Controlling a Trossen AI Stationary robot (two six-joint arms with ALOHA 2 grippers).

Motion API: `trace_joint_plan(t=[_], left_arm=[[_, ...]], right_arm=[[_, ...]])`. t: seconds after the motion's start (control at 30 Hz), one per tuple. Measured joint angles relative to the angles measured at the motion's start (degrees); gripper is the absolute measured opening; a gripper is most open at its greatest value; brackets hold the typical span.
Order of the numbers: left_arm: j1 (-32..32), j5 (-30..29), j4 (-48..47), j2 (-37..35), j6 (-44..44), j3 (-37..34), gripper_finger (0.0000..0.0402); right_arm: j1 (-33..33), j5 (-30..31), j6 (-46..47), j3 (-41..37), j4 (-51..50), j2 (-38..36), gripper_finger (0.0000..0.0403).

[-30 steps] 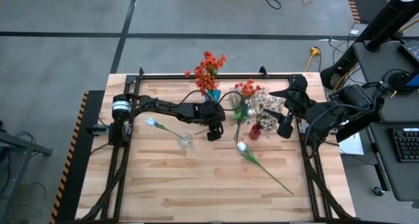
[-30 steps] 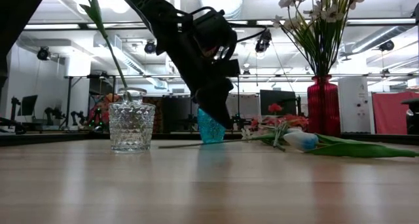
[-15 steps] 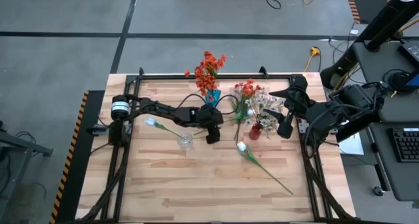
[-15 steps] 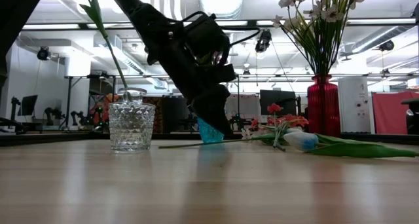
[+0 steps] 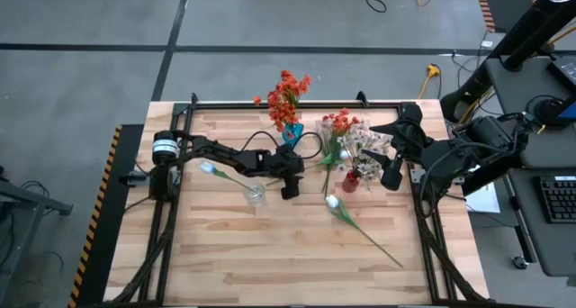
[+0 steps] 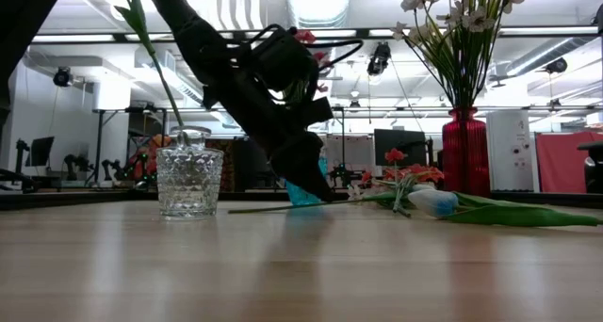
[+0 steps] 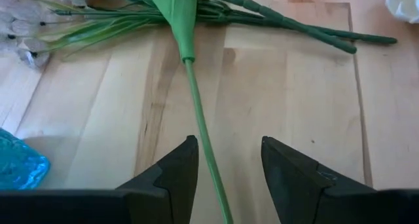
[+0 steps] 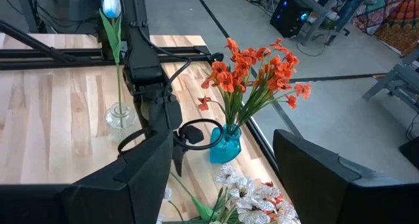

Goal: Sort flowers into vase by color
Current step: Put the top white flower into the transparent vase

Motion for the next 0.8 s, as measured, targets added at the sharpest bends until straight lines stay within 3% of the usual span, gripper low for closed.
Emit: trace_joint_plan(t=[0.53,0.8], left_arm=[[0.33,-0.12,3.62,0.24,0.09,-0.47,0.0107],[0.37,-1.09,4.77,0.26,-0.11,-1.12,0.0104]], right_arm=[[0.0,-0.26,-0.44,0.0,0.09,0.0,0.0256],[0.0,-0.36,-0.46,0.0,0.09,0.0,0.0256]])
